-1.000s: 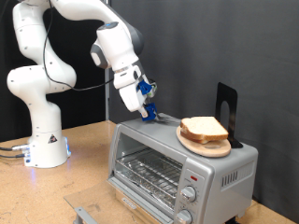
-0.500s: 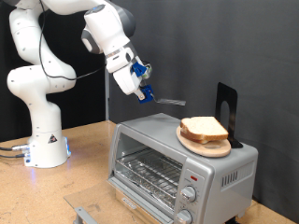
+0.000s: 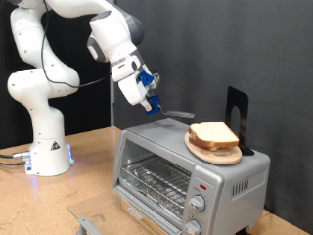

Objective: Make a piece of toast with the oven

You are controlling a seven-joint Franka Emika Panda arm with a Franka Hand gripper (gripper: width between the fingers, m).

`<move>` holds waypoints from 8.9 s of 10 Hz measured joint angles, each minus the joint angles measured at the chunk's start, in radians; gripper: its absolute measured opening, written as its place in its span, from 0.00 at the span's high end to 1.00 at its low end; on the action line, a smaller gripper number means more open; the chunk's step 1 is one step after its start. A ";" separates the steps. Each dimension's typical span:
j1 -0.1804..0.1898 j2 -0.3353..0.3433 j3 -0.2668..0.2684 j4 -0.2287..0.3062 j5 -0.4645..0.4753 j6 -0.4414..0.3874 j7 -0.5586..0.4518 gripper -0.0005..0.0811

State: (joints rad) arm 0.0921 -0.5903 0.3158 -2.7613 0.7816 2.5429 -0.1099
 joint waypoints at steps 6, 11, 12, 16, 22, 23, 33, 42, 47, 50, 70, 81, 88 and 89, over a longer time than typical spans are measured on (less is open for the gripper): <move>0.008 0.096 0.023 -0.009 0.017 0.095 -0.027 0.39; 0.012 0.112 0.033 -0.009 0.020 0.110 -0.024 0.03; 0.010 0.112 0.038 -0.009 0.010 0.101 -0.014 0.03; -0.007 0.107 0.045 0.006 -0.082 0.018 0.058 0.00; -0.013 0.108 0.045 0.006 -0.087 0.017 0.063 0.00; -0.014 0.108 0.045 0.006 -0.087 0.017 0.064 0.00; -0.016 0.108 0.051 0.004 -0.090 0.038 0.066 0.38; -0.030 0.110 0.072 -0.004 -0.116 0.094 0.106 0.01; -0.046 0.113 0.076 0.001 -0.153 0.054 0.139 0.00; -0.046 0.113 0.075 0.001 -0.140 0.090 0.138 0.00; -0.049 0.152 0.076 0.026 -0.142 0.105 0.135 0.40; -0.049 0.152 0.084 0.023 -0.144 0.119 0.135 0.25; -0.053 0.151 0.090 0.022 -0.166 0.112 0.138 0.00; -0.054 0.148 0.090 0.024 -0.175 0.092 0.138 0.00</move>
State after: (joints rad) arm 0.0379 -0.4418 0.4061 -2.7373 0.6069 2.6345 0.0282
